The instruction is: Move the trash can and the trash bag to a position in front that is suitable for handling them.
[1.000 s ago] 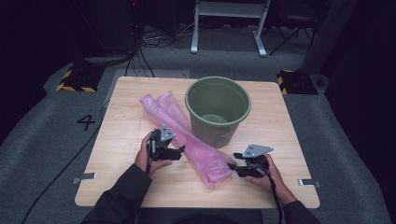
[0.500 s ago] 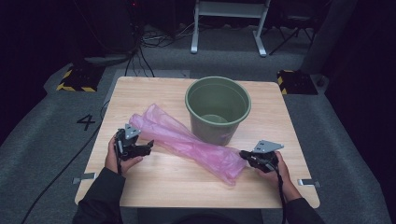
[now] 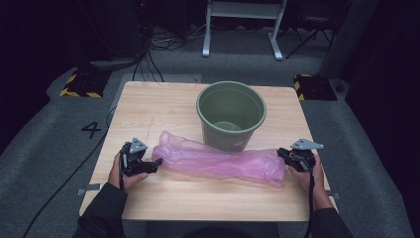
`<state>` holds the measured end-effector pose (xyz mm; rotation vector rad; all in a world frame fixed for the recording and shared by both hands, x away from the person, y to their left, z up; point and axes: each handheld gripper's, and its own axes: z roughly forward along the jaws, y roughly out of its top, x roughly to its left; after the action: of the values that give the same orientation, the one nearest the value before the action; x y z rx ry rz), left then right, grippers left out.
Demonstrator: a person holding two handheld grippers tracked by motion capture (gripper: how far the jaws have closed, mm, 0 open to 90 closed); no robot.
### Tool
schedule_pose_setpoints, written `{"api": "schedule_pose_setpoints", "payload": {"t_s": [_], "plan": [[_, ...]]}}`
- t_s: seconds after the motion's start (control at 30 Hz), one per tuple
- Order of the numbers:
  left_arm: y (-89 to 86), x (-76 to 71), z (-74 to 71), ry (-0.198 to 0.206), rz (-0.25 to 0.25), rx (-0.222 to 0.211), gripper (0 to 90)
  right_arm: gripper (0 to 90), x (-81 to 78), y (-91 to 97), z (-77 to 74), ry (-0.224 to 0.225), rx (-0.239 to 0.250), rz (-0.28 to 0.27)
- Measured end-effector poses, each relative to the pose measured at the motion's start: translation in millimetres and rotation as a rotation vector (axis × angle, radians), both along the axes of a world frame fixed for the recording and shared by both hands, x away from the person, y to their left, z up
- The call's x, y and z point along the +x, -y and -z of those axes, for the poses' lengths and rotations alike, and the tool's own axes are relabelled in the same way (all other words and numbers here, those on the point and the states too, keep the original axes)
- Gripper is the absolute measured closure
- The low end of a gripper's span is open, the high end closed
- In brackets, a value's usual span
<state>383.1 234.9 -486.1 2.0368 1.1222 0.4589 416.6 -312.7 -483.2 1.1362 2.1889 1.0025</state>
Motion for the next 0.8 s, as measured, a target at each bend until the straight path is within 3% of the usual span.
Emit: {"api": "schedule_pose_setpoints", "payload": {"t_s": [0.07,0.17,0.23,0.27,0.3,0.5,0.53,0.6,0.8], "plan": [[7.2,-0.4,2.6,-0.018,0.031,-0.005,19.3,71.8,2.9,3.5,-3.0,0.013,-0.006,0.033],[17.1,-1.1,6.1,-0.028,0.053,0.023,19.6,49.1,5.0,9.2,-10.4,0.017,0.021,0.079],[23.2,-2.2,7.6,-0.032,0.067,0.029,20.0,40.6,2.9,11.5,-15.9,0.030,0.032,0.080],[23.2,-2.2,7.6,-0.032,0.067,0.029,20.6,40.6,2.9,11.5,-15.9,0.030,0.032,0.080],[27.1,-3.7,8.4,-0.032,0.068,0.028,21.1,31.9,-2.6,13.5,-25.1,0.071,0.030,0.088],[33.2,-5.8,10.1,-0.033,0.080,0.033,22.2,27.8,-13.5,15.2,-40.9,0.117,0.045,0.064],[34.7,-5.0,11.0,-0.039,0.070,0.035,23.0,27.3,-19.5,13.0,-48.4,0.136,0.078,0.036],[37.2,-3.9,12.0,-0.045,0.071,0.025,24.0,26.4,-25.6,6.9,-54.4,0.151,0.090,0.004],[51.8,-4.8,13.3,-0.054,0.074,0.039,26.3,24.2,-39.2,-18.6,-61.3,0.133,0.112,-0.104]]}}
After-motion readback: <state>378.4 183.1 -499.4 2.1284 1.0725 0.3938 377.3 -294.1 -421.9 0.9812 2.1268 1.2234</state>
